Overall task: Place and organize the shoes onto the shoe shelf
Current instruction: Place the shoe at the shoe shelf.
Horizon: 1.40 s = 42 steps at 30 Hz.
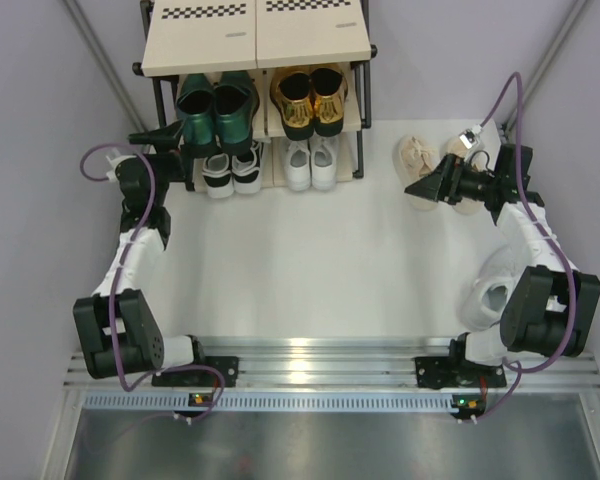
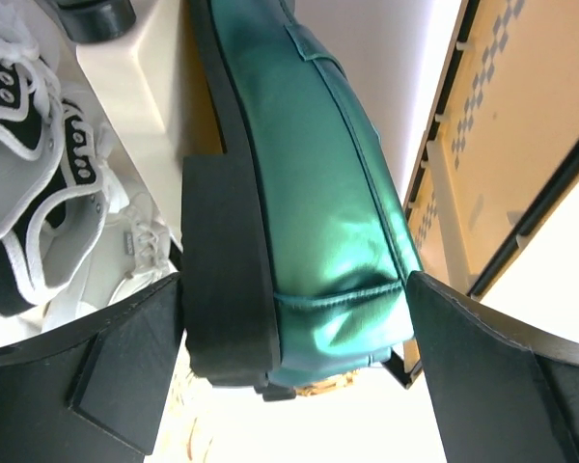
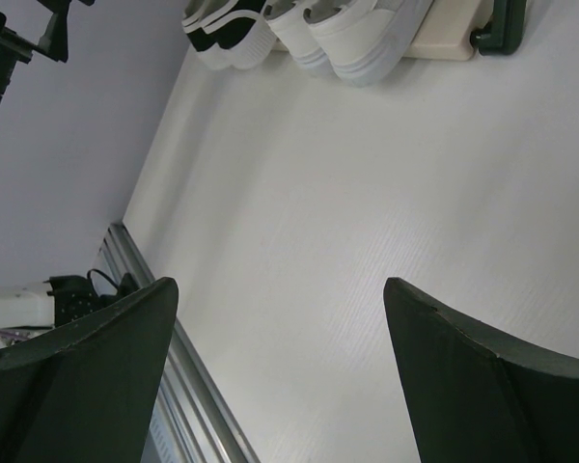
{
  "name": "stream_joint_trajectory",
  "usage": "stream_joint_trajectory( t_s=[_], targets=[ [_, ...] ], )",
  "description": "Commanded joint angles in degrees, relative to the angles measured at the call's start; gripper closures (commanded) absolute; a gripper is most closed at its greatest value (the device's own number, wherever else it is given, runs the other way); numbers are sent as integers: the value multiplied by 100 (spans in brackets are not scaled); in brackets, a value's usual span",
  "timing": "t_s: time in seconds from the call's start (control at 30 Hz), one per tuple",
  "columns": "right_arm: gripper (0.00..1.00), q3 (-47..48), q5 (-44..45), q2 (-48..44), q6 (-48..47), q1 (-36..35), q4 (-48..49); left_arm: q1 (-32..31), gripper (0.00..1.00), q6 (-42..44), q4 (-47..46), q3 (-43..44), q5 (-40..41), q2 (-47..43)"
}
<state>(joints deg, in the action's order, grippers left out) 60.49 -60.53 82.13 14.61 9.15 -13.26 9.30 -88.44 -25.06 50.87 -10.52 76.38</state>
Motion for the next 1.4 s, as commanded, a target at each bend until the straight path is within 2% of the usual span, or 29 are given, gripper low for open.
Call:
stream_joint_trajectory(
  t_s=[0.0, 0.4, 0.77, 0.97, 1.13, 1.37],
  targets=[
    [12, 279, -143, -188, -143, 26, 227, 46, 2, 231, 210, 72, -196, -448],
    [12, 358, -169, -250, -239, 26, 95, 212, 2, 249, 326, -315, -336, -756],
    [12, 367, -178, -303, -345, 35, -28, 274, 2, 143, 72, -262, -512, -484],
    [12, 350, -161, -311, -345, 35, -37, 274, 13, 82, -113, -34, -538, -238],
    [12, 358, -152, -285, -354, 35, -28, 283, 31, -24, -368, 151, -661, 52],
    [12, 341, -143, -259, -354, 35, -28, 283, 34, -59, -430, 353, -661, 263]
  ],
)
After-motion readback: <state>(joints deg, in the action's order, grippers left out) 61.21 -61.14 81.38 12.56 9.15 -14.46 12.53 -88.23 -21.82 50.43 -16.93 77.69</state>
